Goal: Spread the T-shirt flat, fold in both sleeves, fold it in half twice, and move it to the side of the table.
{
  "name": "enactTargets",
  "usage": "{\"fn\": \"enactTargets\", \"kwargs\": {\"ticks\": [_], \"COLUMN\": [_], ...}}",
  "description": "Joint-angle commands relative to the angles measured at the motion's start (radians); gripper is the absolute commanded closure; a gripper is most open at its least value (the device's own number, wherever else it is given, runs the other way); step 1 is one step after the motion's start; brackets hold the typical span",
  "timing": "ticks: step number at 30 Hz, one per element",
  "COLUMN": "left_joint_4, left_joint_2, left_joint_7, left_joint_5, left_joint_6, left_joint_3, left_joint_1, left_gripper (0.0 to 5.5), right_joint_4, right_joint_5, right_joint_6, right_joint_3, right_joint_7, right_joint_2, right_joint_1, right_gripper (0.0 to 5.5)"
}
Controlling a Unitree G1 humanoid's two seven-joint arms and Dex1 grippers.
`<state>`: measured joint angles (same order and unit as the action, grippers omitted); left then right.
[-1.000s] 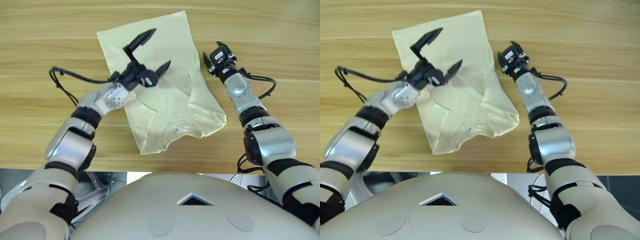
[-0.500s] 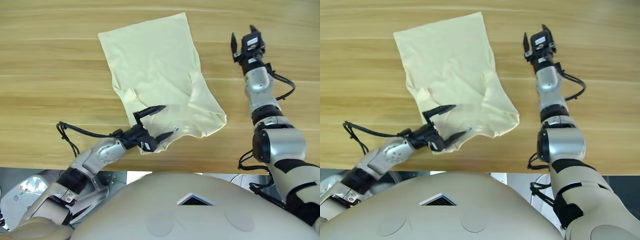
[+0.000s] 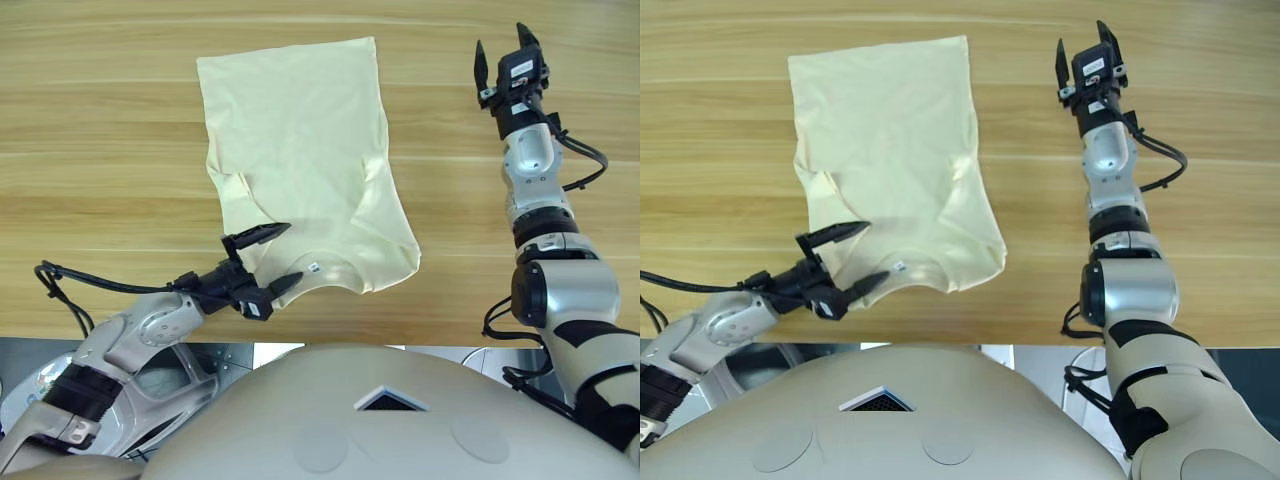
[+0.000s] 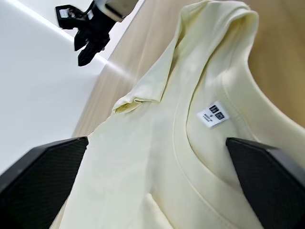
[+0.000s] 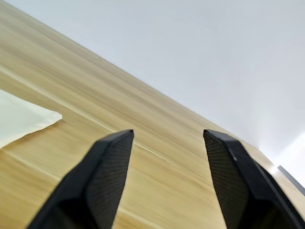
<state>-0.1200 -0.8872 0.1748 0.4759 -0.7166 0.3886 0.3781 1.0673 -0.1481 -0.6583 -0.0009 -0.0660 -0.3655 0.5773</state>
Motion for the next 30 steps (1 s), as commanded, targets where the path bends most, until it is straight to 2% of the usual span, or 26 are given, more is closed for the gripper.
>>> {"fn": "enactTargets", "kwargs": {"ticks": [1,7,12,16,20,22,25,30], "left_joint_4": [0.012,0.028,-0.036,-0.099,-0.176,-0.197,-0.169,0.013], "left_joint_2": [-0.064,-0.096,-0.008,0.041,0.064,0.081,0.131,0.257], "left_joint_7": [0.105,0.121,0.067,0.061,0.084,0.093,0.086,0.043], "left_joint_5": [0.010,0.000,-0.038,-0.088,-0.189,-0.256,-0.317,-0.350], "left_joint_6": [0.012,0.006,-0.041,-0.058,-0.091,-0.108,-0.110,-0.108], "left_joint_3": [0.007,-0.053,-0.105,-0.153,-0.155,-0.147,-0.163,-0.208], "left_joint_1": [0.075,0.088,0.015,-0.009,-0.015,-0.024,-0.061,-0.127], "left_gripper": [0.10,0.10,0.10,0.10,0.10,0.10,0.10,0.10], "right_joint_4": [0.010,-0.006,-0.046,-0.176,-0.357,-0.399,-0.463,-0.581], "right_joint_5": [-0.011,-0.013,-0.035,-0.197,-0.265,-0.323,-0.354,-0.387], "right_joint_6": [0.018,0.019,-0.022,-0.075,-0.039,0.003,0.040,0.090], "right_joint_3": [0.008,0.017,0.044,0.173,0.281,0.311,0.336,0.327], "right_joint_7": [0.003,-0.003,-0.011,0.007,-0.045,-0.012,0.001,0.033], "right_joint_2": [0.006,0.013,0.021,-0.002,0.036,0.044,0.053,0.031], "right_joint_1": [0.011,0.002,-0.045,-0.183,-0.339,-0.363,-0.390,-0.405], "right_gripper": [2.79,2.79,2.79,2.79,2.79,2.79,2.79,2.79]}}
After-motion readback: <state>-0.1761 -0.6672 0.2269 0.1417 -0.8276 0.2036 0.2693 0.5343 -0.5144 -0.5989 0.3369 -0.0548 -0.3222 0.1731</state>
